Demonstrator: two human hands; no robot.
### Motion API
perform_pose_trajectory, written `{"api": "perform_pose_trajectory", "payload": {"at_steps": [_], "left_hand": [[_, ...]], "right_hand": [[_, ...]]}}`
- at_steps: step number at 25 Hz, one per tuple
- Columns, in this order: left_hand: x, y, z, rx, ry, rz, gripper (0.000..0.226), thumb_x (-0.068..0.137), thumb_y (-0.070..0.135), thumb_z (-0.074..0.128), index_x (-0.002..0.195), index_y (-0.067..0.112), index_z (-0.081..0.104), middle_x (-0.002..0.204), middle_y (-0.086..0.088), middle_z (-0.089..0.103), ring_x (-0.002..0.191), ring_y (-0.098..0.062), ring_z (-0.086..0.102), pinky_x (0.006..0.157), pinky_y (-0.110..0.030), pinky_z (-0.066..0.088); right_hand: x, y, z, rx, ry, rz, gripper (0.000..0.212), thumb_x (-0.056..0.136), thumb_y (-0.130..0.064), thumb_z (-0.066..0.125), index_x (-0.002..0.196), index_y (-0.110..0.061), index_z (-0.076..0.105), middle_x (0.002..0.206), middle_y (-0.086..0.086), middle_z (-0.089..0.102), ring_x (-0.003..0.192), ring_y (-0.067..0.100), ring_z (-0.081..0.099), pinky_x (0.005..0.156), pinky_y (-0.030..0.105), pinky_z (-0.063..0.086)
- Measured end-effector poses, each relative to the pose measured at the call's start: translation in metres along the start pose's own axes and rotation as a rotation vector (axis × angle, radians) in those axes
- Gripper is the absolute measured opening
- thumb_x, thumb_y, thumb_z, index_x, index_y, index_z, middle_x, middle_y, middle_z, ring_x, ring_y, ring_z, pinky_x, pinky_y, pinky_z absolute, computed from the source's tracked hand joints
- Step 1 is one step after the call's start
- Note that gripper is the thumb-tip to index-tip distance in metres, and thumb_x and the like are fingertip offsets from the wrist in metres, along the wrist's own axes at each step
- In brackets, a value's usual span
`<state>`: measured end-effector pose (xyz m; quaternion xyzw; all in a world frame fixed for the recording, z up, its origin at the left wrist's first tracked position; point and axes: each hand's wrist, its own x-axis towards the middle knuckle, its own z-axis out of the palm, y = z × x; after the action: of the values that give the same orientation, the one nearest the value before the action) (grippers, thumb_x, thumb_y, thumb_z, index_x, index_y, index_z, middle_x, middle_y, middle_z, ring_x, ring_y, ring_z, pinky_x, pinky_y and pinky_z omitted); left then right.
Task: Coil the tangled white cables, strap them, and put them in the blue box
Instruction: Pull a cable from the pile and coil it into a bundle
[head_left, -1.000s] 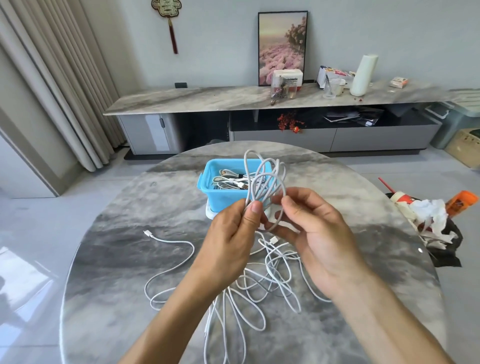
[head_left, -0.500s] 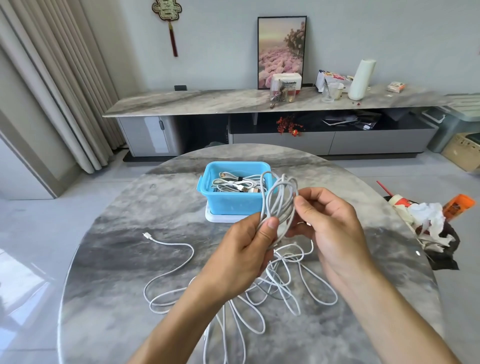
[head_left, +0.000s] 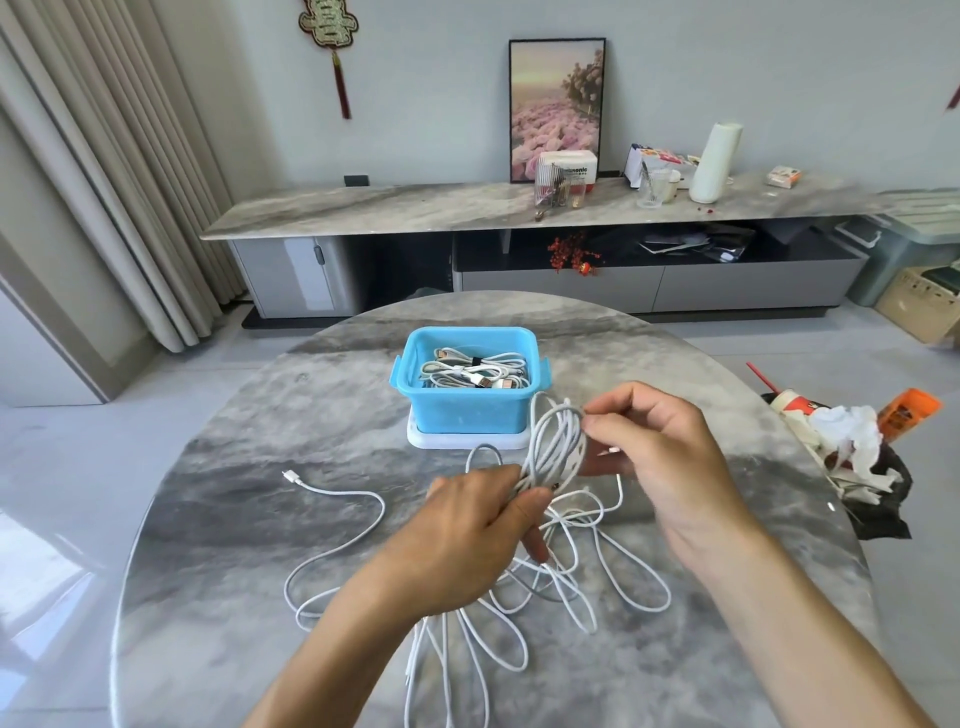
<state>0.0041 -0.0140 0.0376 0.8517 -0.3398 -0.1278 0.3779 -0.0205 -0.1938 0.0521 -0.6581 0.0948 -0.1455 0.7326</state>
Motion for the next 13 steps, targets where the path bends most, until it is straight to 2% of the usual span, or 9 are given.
{"api": "perform_pose_trajectory", "payload": {"at_steps": [1,3,4,5,7,9,11,13], "left_hand": [[0.001,0.001,0.0,0.014,0.03,0.023,0.034,0.104,0.034,0.042,0.077,0.018,0.054,0.064,0.015,0.069,0.061,0.006,0.051,0.074,-0.027,0.038],[0.002,0.005,0.006,-0.075,0.067,0.092,0.033,0.102,0.035,0.042,0.076,0.017,0.05,0.059,0.004,0.068,0.055,0.0,0.053,0.067,-0.023,0.04],[0.003,0.006,0.009,-0.118,0.072,0.116,0.034,0.101,0.035,0.042,0.077,0.013,0.05,0.055,0.001,0.066,0.05,-0.002,0.053,0.062,-0.02,0.04],[0.003,0.006,0.013,-0.16,0.064,0.127,0.034,0.101,0.034,0.043,0.078,0.01,0.049,0.052,0.0,0.063,0.046,-0.005,0.053,0.059,-0.021,0.042],[0.002,0.006,0.021,-0.333,0.023,0.119,0.031,0.101,0.033,0.043,0.078,0.012,0.048,0.047,0.001,0.056,0.041,-0.015,0.053,0.053,-0.028,0.048],[0.002,0.007,0.028,-0.549,-0.006,0.078,0.027,0.1,0.034,0.044,0.077,0.02,0.049,0.046,0.0,0.05,0.037,-0.022,0.048,0.043,-0.027,0.041],[0.003,0.01,0.031,-0.742,-0.047,0.041,0.024,0.098,0.033,0.046,0.079,0.02,0.054,0.05,-0.005,0.047,0.037,-0.02,0.043,0.039,-0.023,0.033],[0.003,0.013,0.031,-0.883,-0.106,0.042,0.022,0.097,0.031,0.049,0.082,0.016,0.056,0.053,-0.005,0.049,0.038,-0.018,0.046,0.039,-0.021,0.033]], "right_hand": [[0.001,0.001,0.0,0.132,-0.04,0.055,0.022,0.077,0.0,0.07,0.092,-0.016,0.067,0.089,0.004,0.068,0.077,0.015,0.066,0.065,0.03,0.055],[-0.001,0.006,0.003,0.422,-0.187,0.213,0.06,0.063,-0.015,0.083,0.119,-0.019,0.061,0.115,0.003,0.07,0.103,0.018,0.068,0.082,0.035,0.054],[-0.003,0.007,0.008,0.498,-0.253,0.27,0.075,0.057,-0.022,0.09,0.126,-0.019,0.058,0.12,0.006,0.07,0.109,0.022,0.067,0.089,0.039,0.053],[-0.006,0.008,0.012,0.542,-0.289,0.296,0.076,0.058,-0.027,0.091,0.125,-0.015,0.058,0.117,0.011,0.071,0.108,0.026,0.068,0.092,0.042,0.054],[-0.008,0.005,0.018,0.605,-0.251,0.279,0.043,0.073,-0.022,0.078,0.11,-0.006,0.064,0.093,0.015,0.074,0.089,0.029,0.072,0.084,0.04,0.059],[-0.01,-0.001,0.02,0.713,-0.19,0.246,0.021,0.079,-0.01,0.063,0.099,-0.006,0.065,0.078,0.011,0.071,0.073,0.024,0.072,0.075,0.036,0.061],[-0.011,-0.006,0.018,0.817,-0.194,0.206,0.023,0.082,-0.007,0.056,0.104,-0.008,0.064,0.079,0.006,0.069,0.064,0.017,0.067,0.07,0.033,0.06],[-0.01,-0.007,0.017,0.837,-0.205,0.17,0.021,0.088,-0.013,0.054,0.108,-0.012,0.061,0.071,0.0,0.057,0.053,0.009,0.053,0.059,0.027,0.055]]}}
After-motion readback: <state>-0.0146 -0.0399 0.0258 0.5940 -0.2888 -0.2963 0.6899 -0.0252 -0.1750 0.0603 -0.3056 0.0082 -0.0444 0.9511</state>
